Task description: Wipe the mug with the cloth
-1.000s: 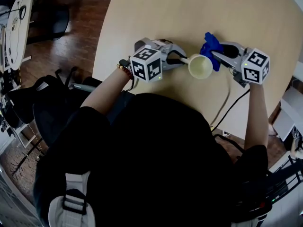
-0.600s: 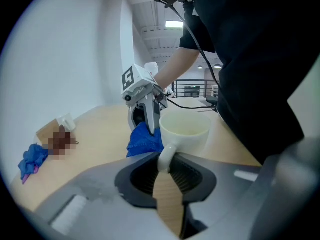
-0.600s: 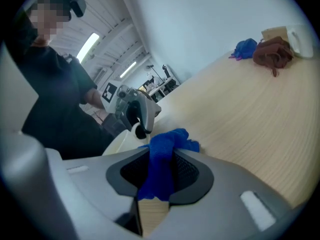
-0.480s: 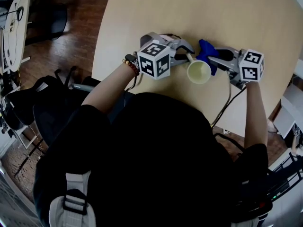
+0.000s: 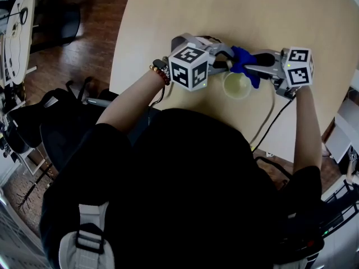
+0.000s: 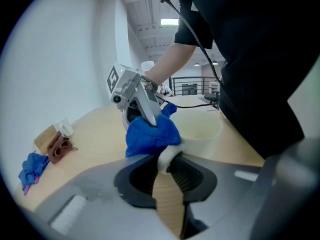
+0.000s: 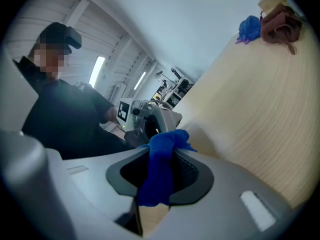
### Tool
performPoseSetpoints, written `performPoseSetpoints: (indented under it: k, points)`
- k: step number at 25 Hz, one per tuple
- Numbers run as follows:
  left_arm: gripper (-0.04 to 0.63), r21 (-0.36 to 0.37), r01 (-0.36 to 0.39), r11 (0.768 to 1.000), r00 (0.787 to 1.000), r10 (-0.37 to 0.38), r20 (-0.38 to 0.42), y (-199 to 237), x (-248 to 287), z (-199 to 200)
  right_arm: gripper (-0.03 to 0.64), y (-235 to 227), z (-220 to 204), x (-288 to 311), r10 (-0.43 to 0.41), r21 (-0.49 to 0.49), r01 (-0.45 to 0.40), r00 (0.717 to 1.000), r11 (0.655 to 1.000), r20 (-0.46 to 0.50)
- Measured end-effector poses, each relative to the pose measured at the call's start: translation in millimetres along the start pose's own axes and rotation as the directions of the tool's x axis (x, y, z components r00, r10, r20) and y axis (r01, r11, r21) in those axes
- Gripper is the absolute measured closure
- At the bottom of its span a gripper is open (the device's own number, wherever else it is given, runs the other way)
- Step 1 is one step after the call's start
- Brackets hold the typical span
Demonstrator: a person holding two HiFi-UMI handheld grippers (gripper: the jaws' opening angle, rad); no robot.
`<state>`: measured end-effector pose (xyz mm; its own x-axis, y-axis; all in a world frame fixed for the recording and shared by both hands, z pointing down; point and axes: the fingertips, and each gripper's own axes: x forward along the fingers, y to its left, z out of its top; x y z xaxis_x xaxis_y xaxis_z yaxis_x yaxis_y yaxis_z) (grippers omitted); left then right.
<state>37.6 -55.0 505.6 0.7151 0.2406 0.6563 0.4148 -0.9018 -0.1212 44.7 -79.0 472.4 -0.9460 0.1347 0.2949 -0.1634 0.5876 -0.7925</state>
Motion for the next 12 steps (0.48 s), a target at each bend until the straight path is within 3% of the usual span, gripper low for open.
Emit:
performPoseSetpoints:
  k: [4, 8, 12]
  points:
    - [0.512, 0.016, -0.008, 1.0, 1.0, 0.008, -0.002, 1.5, 1.4, 2.3, 0.506, -10.2, -8.4, 10.6, -0.023, 0.017, 0.024, 0.997, 1.0, -0.079]
    - [0.508, 0.021, -0.012, 1.0, 1.0, 0.012, -0.003, 2.5, 2.9, 2.2, 0.506, -26.7, -19.8, 18.7, -0.102, -0.003, 0.103, 0.982, 0.995, -0.159]
    - [0.506, 0.018, -0.017, 1.0, 1.0, 0.017, 0.001, 3.4, 2.0, 1.9, 0.506, -27.6, -17.6, 17.2, -0.139, -0.029, 0.137, 0.981, 0.99, -0.134]
